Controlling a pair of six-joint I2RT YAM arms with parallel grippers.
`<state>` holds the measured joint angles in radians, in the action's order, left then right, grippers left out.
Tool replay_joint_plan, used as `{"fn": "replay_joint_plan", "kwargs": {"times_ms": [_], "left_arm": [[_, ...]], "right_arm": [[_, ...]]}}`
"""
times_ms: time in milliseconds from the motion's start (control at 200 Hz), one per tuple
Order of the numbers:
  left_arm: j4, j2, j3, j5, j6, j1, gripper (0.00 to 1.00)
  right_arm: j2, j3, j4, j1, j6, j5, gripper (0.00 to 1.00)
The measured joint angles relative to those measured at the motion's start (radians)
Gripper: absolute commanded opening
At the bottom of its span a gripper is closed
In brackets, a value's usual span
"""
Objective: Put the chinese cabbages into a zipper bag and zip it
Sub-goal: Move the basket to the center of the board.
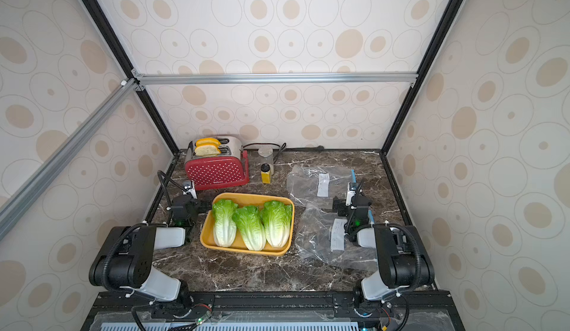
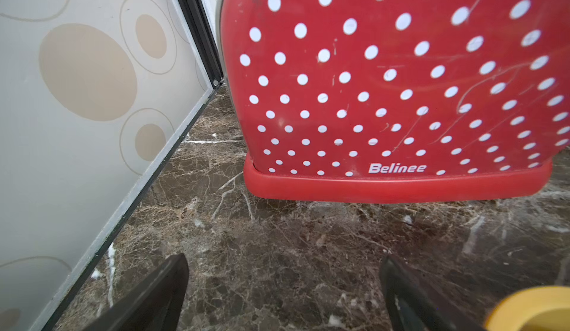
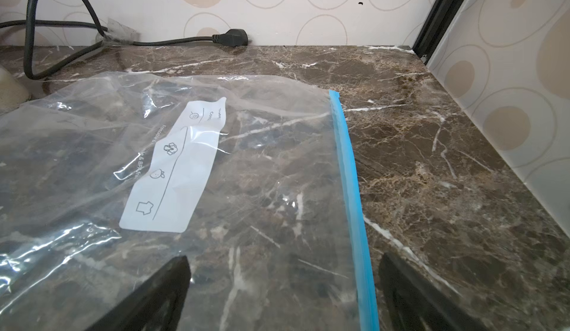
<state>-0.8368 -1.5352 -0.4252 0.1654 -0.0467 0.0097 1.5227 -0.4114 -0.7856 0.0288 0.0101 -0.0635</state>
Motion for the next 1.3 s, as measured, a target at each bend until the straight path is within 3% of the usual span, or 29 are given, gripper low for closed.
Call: {"fn": "replay_joint_plan", "kwargs": {"times_ms": [631, 881, 1051, 1297], "left_arm": [[0.008, 0.004, 0.000, -0.003, 0.000, 0.000, 0.99], [0.243, 0.206, -0.037, 0.003, -0.018, 0.000, 0.99], [0.407, 0.365, -0.064, 0.027, -0.103, 0.001, 0.99], [0.710, 0.544, -0.156, 0.113, -0.414, 0.002, 0.99]], "right_arm": [[0.000, 0.000, 0.001, 0.000, 0.000, -0.001, 1.00], [-0.129, -0.107, 0.262, 0.000, 0.024, -0.030, 1.00], [-0.293, -0.200, 0.469, -0.003, 0.179, -0.044, 1.00], [-0.403, -0.303, 0.788, -0.017, 0.380, 0.084, 1.00]]}}
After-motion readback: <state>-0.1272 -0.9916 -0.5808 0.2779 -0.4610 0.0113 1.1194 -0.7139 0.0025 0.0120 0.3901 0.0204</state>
